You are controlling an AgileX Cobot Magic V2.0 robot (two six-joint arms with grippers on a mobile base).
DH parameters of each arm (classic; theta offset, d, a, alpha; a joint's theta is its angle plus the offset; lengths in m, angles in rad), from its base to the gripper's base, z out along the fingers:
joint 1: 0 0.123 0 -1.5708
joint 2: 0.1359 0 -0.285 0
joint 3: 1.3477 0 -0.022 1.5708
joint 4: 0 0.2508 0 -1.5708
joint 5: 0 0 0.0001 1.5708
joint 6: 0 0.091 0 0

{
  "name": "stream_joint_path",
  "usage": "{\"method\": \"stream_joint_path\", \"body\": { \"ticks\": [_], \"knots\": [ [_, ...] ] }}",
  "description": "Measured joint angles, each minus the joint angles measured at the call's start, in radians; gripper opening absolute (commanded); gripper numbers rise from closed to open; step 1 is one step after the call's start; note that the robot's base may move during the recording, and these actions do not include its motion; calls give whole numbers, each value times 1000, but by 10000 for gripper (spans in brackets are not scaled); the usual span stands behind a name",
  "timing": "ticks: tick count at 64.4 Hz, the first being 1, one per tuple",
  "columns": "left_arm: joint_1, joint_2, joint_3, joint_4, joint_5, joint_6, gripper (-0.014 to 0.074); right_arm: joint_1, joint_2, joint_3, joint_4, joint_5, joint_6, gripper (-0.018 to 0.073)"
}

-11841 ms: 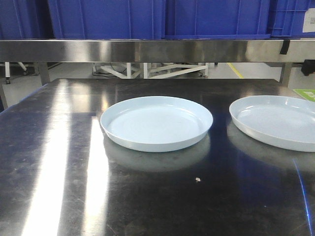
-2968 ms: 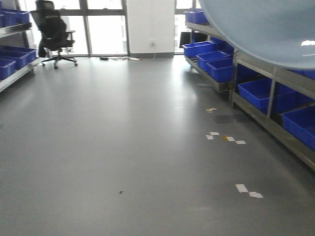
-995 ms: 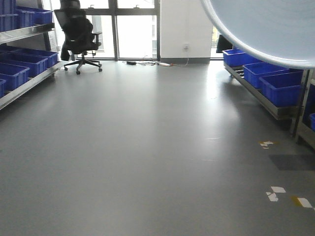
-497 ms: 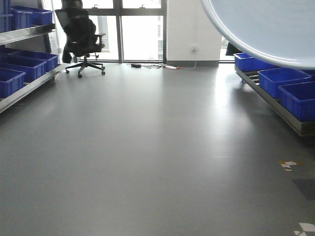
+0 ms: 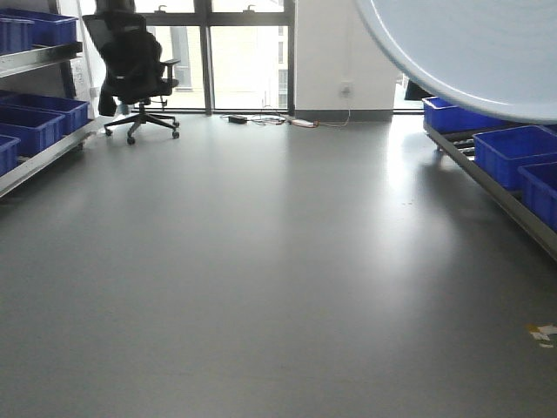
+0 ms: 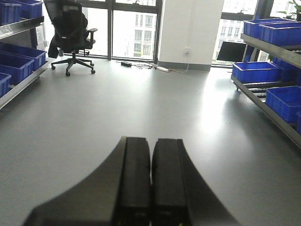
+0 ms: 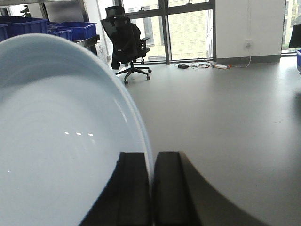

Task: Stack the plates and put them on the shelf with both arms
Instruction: 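Drive the base across the room toward the blue bin shelves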

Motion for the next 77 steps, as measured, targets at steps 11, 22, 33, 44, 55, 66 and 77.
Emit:
{"method": "stream_joint_path", "body": {
  "ticks": [11,22,33,44,55,66,77],
  "knots": [
    [0,0,0,0,0,0,83,0,0,0,0,0,0,52],
    [0,0,0,0,0,0,83,0,0,0,0,0,0,52],
    [0,0,0,0,0,0,83,0,0,0,0,0,0,52],
    [0,0,0,0,0,0,83,0,0,0,0,0,0,52],
    [0,0,0,0,0,0,83,0,0,0,0,0,0,52],
    [0,0,0,0,0,0,83,0,0,0,0,0,0,52],
    [0,0,0,0,0,0,83,0,0,0,0,0,0,52]
  ]
}}
